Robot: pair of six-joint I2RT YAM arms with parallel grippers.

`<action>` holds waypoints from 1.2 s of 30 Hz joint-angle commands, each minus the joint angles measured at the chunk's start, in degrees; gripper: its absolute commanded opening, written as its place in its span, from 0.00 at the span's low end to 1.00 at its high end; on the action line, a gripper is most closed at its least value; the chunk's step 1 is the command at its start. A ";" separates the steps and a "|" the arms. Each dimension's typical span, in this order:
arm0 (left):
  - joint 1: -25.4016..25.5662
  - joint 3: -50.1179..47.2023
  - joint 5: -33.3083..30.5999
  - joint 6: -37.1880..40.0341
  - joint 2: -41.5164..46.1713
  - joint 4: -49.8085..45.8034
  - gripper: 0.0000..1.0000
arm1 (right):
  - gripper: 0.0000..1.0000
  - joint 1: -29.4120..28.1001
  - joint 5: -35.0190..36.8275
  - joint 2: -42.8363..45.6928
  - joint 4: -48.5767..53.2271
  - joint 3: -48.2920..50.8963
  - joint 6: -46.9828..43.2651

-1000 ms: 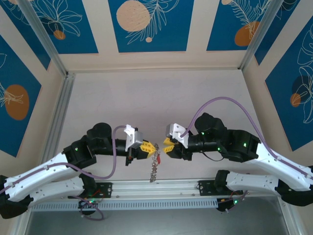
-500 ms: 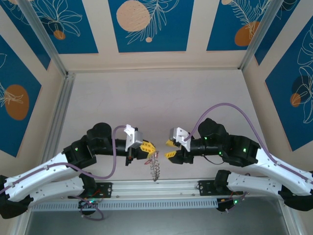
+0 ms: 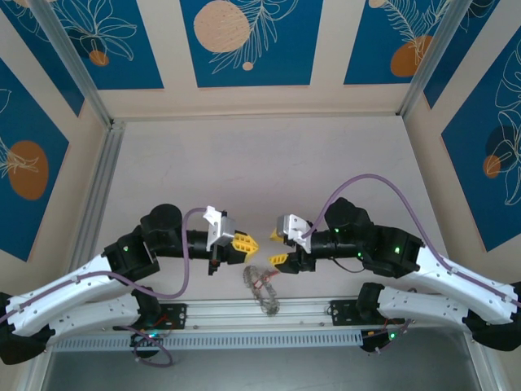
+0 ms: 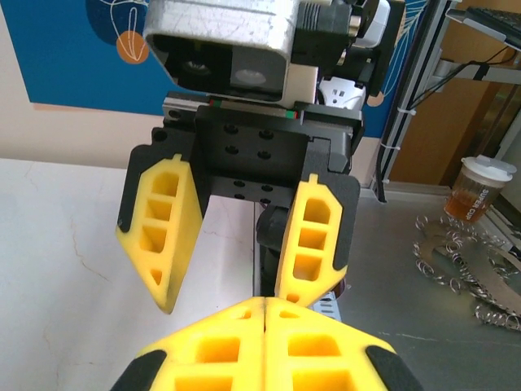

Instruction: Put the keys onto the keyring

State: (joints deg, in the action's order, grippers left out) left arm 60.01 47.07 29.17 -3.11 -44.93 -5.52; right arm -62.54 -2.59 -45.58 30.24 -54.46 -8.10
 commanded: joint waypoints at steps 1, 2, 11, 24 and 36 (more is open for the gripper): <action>-0.50 0.74 0.37 -0.40 0.63 0.97 0.00 | 0.50 0.48 1.22 0.41 -1.91 1.55 1.68; -0.52 0.82 -0.48 -0.40 0.53 0.10 0.00 | 0.50 0.75 1.25 0.94 -2.15 2.27 2.87; -2.98 -0.02 -10.08 -2.74 1.47 -6.60 0.00 | 0.60 5.85 7.30 6.74 -3.09 13.58 25.12; -5.55 -4.47 -14.83 -6.88 -2.85 -9.45 0.00 | 0.75 7.81 18.14 13.37 12.80 27.26 63.13; -8.01 -11.90 -8.65 -11.23 2.17 1.01 0.03 | 0.68 4.97 19.65 -3.83 12.07 24.74 62.15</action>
State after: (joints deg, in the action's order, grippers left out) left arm 52.90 36.32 17.74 -12.16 -44.07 -8.67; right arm -56.18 14.31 -45.58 41.47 -25.67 54.39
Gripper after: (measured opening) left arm 0.041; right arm 0.688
